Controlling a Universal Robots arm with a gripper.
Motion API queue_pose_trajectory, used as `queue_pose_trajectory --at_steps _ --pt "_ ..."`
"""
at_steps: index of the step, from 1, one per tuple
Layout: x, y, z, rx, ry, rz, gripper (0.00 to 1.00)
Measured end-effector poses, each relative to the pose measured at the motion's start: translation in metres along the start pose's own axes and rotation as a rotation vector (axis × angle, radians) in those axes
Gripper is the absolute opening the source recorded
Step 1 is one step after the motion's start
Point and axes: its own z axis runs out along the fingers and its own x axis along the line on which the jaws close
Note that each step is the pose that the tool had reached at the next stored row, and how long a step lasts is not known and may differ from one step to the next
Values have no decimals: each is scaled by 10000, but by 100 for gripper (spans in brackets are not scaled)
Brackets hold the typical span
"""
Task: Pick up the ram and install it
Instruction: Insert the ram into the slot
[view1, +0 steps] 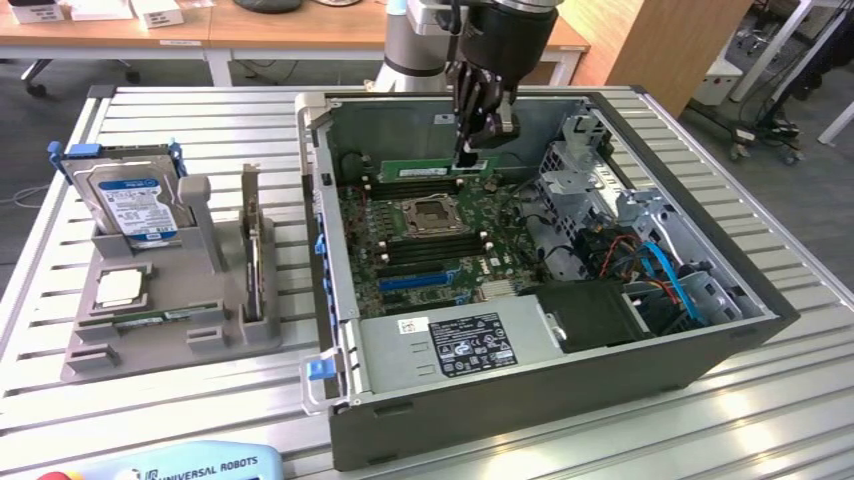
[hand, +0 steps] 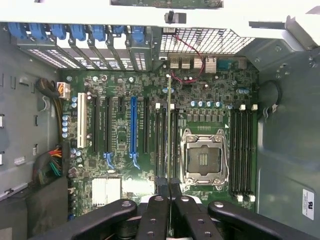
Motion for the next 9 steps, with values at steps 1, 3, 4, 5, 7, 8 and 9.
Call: queue_pose_trajectory --at_steps 1,3,4,5,7,8,9 --pt "0 0 5 -1 -26 2 11" --pt "0 -1 18 0 -95 1 11" --pt "1 -1 26 0 -126 0 11" --pt "0 -1 27 -1 -134 1 11" --pt "0 -1 27 0 -135 0 11" --pt "0 -1 27 -1 -135 0 11" --pt "0 -2 27 0 -135 0 11"
